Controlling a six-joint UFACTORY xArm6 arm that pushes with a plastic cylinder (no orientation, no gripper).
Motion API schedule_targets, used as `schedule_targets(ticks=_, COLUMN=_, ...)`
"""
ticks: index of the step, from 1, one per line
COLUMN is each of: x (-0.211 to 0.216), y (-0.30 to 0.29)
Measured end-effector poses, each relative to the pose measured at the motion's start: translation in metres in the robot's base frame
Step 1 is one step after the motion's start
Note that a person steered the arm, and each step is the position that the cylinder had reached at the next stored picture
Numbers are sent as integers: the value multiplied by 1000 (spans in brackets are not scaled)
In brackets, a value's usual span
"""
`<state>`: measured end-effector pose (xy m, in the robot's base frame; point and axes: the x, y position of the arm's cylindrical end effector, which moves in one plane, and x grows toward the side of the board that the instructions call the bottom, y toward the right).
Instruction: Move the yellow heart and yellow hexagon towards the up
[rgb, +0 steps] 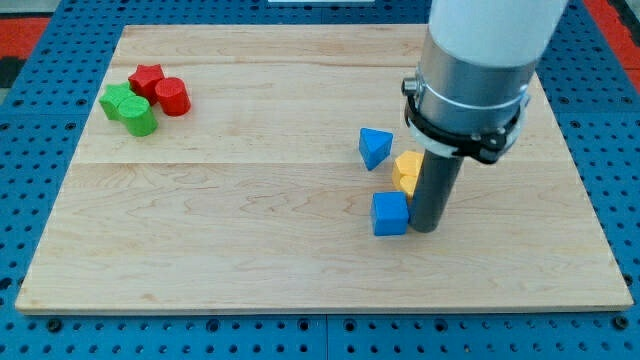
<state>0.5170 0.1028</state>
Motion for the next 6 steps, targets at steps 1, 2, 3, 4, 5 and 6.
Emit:
schedule_targets(ticks=1, x=-22, y=-2)
schedule_targets(ticks=2, x=-41, y=-3)
schedule_targets(ticks=3, x=-63, y=-4)
schedule_targets(ticks=4, x=-86, y=-4)
schedule_targets(ticks=5, x=-110, y=-4)
schedule_targets(ticks=6, x=-143, y=-4)
